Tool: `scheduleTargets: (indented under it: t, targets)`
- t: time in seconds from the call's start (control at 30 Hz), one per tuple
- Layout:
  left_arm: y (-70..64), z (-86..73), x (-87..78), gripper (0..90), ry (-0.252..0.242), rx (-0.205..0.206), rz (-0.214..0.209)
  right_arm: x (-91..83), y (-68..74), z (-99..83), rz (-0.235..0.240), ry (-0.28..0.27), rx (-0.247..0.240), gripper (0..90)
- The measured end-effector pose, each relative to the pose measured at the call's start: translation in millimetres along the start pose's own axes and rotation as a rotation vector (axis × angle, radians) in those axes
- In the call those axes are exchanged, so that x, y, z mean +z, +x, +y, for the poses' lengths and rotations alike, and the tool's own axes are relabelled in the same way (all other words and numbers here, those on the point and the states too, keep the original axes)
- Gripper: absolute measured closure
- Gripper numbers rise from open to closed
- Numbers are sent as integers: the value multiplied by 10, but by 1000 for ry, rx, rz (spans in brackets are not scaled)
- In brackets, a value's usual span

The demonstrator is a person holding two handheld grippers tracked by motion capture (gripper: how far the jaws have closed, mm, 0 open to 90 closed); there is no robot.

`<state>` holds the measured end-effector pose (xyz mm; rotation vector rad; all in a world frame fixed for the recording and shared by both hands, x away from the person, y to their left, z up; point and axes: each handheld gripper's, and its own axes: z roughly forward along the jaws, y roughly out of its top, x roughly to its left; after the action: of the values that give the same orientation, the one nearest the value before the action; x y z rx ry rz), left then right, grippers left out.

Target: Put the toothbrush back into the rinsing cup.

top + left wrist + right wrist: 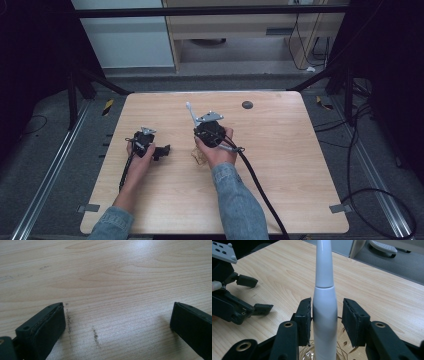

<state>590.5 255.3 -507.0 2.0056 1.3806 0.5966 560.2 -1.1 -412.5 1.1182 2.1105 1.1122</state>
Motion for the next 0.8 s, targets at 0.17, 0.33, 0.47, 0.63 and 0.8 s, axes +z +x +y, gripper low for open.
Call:
scheduleTargets:
  t: [0.17, 0.33, 0.47, 0.63, 0.8]
  targets:
    - [0, 0, 0, 0, 0, 0, 0, 0, 0, -2, 1, 3, -1, 588]
    - [0, 0, 0, 0, 0, 0, 0, -12, -2, 4, 3, -4, 4, 576]
    - [0, 0, 0, 0, 0, 0, 0, -19, 1, 8, 2, -6, 1, 573]
    - [0, 0, 0, 0, 0, 0, 0, -31, 1, 10, -1, -4, -1, 560]
    - [0, 0, 0, 0, 0, 0, 0, -47, -1, 17, -5, -8, 1, 552]
